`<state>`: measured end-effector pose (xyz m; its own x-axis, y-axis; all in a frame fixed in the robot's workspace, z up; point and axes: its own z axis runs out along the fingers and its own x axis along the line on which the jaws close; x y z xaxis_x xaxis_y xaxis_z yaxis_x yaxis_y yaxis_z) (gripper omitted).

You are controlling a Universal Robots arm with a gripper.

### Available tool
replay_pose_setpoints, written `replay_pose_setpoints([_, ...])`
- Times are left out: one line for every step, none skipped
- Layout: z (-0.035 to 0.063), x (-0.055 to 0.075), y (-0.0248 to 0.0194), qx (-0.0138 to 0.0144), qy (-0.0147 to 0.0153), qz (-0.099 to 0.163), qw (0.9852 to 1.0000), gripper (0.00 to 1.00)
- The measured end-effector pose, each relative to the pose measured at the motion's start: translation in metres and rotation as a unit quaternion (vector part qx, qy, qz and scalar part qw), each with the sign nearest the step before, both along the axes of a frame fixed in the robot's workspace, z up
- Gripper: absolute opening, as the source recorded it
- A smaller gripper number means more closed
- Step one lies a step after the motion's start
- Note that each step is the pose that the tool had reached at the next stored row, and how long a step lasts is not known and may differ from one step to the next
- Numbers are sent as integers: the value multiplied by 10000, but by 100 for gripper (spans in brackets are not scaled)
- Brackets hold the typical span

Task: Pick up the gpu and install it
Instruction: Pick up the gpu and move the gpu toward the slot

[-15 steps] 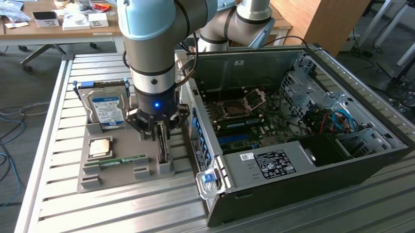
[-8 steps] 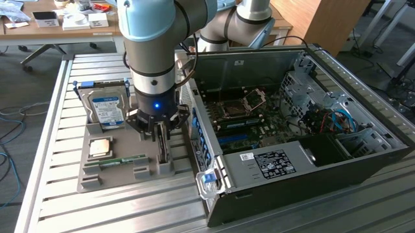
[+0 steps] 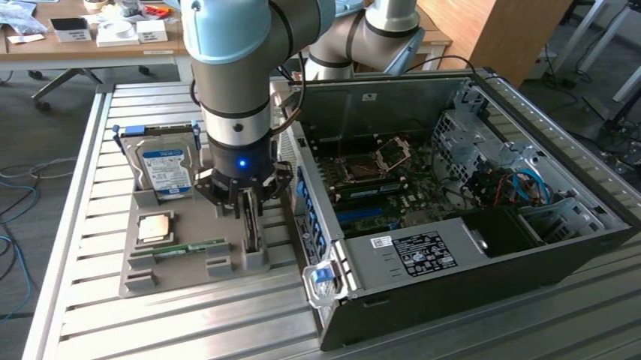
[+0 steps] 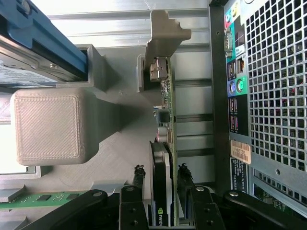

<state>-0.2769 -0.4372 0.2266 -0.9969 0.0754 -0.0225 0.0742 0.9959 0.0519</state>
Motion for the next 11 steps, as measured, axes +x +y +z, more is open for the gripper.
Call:
replay_pose_setpoints([0,0,0,0,0,0,10000,42])
replay_pose_setpoints([0,0,0,0,0,0,10000,42])
replay_pose_setpoints([0,0,0,0,0,0,10000,42])
replay_pose_setpoints([0,0,0,0,0,0,10000,42])
replay_pose_setpoints([0,0,0,0,0,0,10000,40])
replay_pose_setpoints([0,0,0,0,0,0,10000,34])
replay_pose_setpoints([0,0,0,0,1,0,10000,34])
replay_pose_setpoints([0,0,0,0,0,0,10000,27])
replay_pose_setpoints([0,0,0,0,0,0,10000,27])
replay_pose_setpoints([0,0,0,0,0,0,10000,27])
replay_pose_setpoints([0,0,0,0,0,0,10000,27])
